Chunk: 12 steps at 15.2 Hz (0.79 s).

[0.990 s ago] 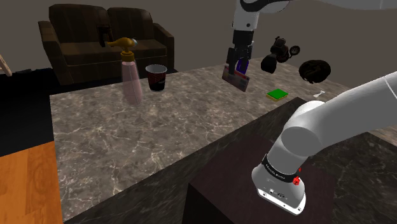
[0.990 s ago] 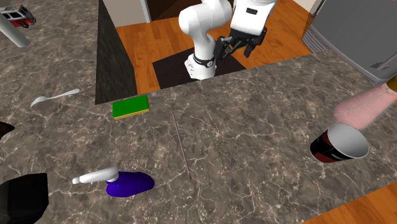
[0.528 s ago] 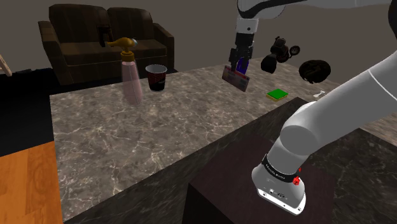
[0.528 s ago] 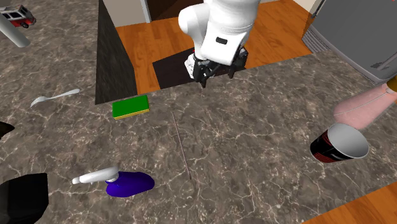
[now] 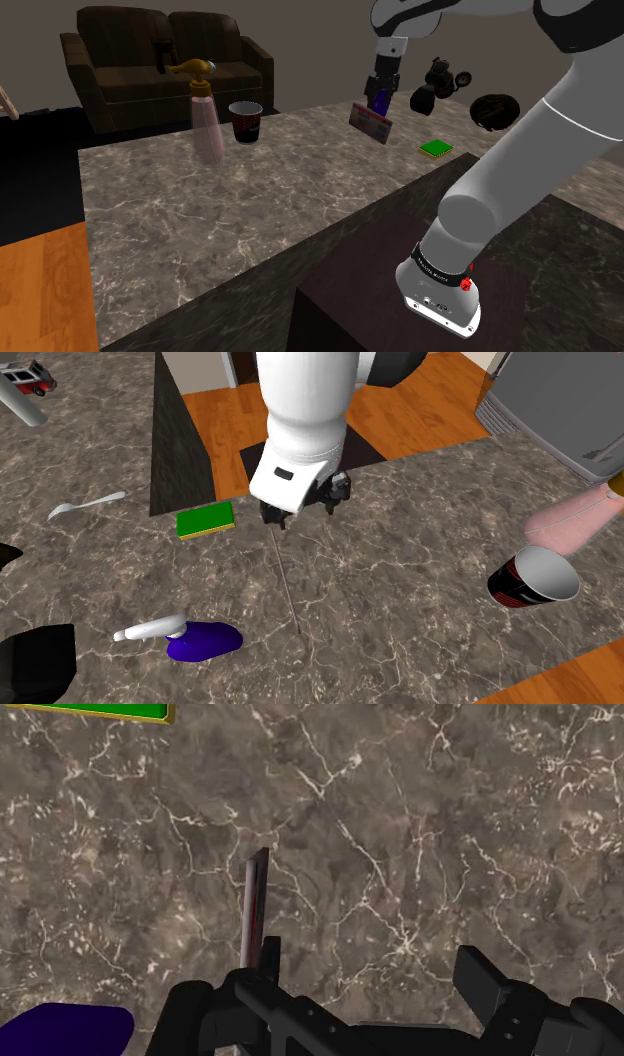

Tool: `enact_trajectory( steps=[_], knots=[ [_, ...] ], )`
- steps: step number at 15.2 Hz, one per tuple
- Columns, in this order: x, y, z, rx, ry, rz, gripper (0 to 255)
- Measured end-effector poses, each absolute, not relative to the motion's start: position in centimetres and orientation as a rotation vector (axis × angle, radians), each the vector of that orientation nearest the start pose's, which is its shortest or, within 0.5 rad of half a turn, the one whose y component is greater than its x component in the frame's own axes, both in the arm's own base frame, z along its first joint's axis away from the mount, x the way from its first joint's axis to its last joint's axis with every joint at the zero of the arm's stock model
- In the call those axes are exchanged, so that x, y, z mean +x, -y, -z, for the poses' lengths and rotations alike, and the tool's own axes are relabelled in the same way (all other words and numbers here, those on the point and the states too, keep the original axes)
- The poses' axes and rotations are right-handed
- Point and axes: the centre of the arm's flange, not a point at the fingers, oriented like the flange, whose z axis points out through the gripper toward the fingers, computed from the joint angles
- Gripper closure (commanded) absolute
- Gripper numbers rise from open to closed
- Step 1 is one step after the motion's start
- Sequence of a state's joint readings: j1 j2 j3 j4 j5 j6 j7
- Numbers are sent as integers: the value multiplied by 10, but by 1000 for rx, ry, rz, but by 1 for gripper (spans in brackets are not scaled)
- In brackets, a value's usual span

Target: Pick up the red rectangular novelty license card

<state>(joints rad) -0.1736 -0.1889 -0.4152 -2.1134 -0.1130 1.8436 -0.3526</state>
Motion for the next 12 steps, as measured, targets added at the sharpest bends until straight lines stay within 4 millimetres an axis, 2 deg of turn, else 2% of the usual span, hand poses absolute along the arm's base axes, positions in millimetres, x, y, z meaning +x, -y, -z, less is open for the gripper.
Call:
enact_trajectory(
  steps=[4, 6, 12],
  knots=[
    [410, 338, -468, -3111, -340, -133, 0],
    [414, 355, -463, -3111, -355, -127, 0],
    [416, 360, -432, -3112, -359, -124, 0]
  ],
)
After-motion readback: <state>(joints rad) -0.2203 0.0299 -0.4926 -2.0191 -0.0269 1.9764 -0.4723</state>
